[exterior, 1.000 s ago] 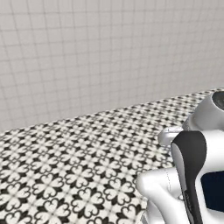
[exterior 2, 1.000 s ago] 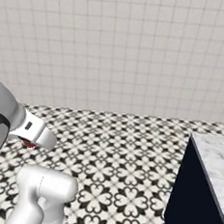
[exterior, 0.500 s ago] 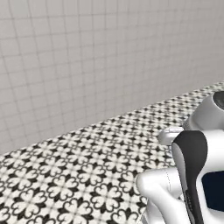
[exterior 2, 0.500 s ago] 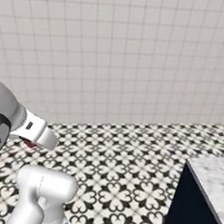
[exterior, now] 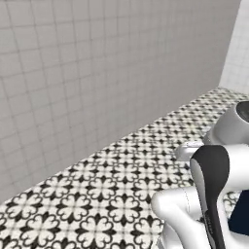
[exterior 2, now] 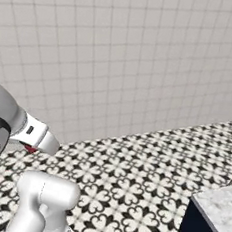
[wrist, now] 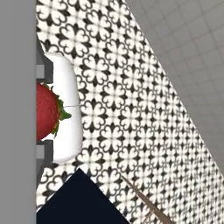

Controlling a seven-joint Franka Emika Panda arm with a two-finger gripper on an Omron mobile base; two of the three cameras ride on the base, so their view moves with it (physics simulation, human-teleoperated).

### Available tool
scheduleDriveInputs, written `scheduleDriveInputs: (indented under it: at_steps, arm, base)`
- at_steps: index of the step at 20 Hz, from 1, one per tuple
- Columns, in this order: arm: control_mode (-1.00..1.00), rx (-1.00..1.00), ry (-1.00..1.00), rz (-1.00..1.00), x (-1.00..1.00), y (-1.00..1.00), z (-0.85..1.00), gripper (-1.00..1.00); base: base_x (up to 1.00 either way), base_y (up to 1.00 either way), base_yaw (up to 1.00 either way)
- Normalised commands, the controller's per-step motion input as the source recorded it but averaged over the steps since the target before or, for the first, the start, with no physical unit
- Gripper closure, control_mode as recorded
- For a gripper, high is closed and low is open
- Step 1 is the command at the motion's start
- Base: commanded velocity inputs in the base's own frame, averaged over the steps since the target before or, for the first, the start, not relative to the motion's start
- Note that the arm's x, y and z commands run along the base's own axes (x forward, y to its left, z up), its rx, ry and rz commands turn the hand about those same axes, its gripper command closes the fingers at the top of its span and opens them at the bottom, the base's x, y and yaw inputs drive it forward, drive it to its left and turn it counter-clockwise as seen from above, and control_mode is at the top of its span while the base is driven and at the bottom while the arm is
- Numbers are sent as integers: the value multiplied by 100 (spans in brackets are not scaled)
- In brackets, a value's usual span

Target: Take the strawberry from the fridge and place it on top of the pancake, located on the dining counter.

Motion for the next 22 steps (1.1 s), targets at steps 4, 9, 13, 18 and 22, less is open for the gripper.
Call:
scheduleDriveInputs:
  at_steps: [4,9,13,18,22]
  arm:
    - [100,0,0,0,0,0,0,100]
    - [100,0,0,0,0,0,0,100]
    - [100,0,0,0,0,0,0,100]
    - [100,0,0,0,0,0,0,100]
    - [100,0,0,0,0,0,0,100]
  base:
    - [100,0,-40]
    - [100,3,-41]
    - [100,17,-47]
    - [100,28,-51]
    - [100,35,-51]
